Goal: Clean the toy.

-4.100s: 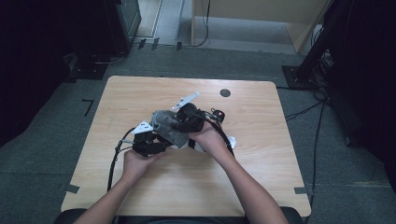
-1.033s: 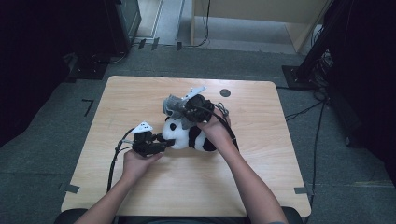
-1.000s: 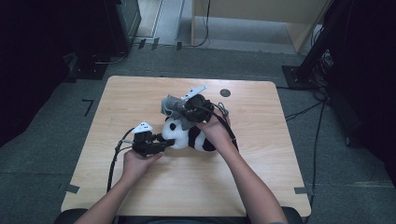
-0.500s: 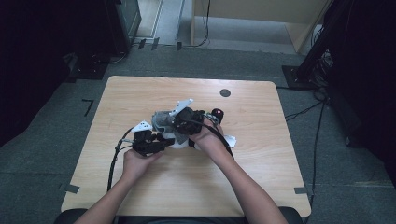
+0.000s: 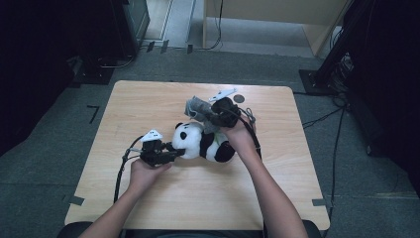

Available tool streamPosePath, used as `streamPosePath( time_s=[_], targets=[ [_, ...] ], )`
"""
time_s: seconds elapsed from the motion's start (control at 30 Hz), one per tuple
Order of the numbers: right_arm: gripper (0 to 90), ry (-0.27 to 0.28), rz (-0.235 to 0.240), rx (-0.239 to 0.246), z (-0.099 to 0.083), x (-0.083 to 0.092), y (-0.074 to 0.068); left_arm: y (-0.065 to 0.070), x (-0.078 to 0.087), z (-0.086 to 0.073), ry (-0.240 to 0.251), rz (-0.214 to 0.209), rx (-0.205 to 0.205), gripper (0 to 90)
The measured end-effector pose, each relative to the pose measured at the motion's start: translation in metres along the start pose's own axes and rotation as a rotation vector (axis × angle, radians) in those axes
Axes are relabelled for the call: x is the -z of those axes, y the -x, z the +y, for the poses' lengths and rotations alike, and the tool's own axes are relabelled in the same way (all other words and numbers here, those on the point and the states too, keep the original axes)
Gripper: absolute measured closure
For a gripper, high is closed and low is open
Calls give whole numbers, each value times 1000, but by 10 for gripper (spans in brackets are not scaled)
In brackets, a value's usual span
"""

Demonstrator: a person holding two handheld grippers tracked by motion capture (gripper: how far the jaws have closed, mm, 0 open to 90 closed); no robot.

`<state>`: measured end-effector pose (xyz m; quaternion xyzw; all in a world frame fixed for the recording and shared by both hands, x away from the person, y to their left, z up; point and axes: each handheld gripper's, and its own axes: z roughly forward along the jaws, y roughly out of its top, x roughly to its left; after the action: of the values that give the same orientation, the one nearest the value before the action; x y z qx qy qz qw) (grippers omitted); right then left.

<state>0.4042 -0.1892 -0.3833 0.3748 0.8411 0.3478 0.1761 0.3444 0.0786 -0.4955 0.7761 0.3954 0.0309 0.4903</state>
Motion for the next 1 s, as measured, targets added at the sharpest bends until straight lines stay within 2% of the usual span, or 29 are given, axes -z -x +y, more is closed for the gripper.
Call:
streamPosePath(
  time_s=[0.13, 0.27, 0.33, 0.5, 0.63, 0.73, 0.8, 0.9, 1.0],
  targets=[
    [766, 59, 32, -35, 1, 18, 5, 0, 0, -1, 2, -2, -1, 458],
    [766, 135, 64, -42, 4, 39, 1, 0, 0, -1, 0, 0, -1, 456],
    [766, 155, 100, -40, 4, 47, -4, 0, 0, -1, -3, -1, 5, 455],
    [766, 146, 172, 19, -11, 48, -34, 0, 1, 0, -4, -2, 11, 456],
    [766, 69, 222, 59, -27, 29, -54, 0, 0, 0, -2, 0, 15, 456],
    [766, 5, 222, 76, -37, 14, -58, 0, 0, 0, -12, 1, 11, 457],
    [766, 2, 216, 86, -39, 12, -56, 1, 0, 1, -14, 5, 6, 459],
    [768, -3, 167, 126, -40, 17, -56, 2, 1, 1, -19, 8, -1, 460],
    [768, 3, 126, 132, -43, 21, -52, 1, 1, 1, -19, 7, 3, 461]
  ],
)
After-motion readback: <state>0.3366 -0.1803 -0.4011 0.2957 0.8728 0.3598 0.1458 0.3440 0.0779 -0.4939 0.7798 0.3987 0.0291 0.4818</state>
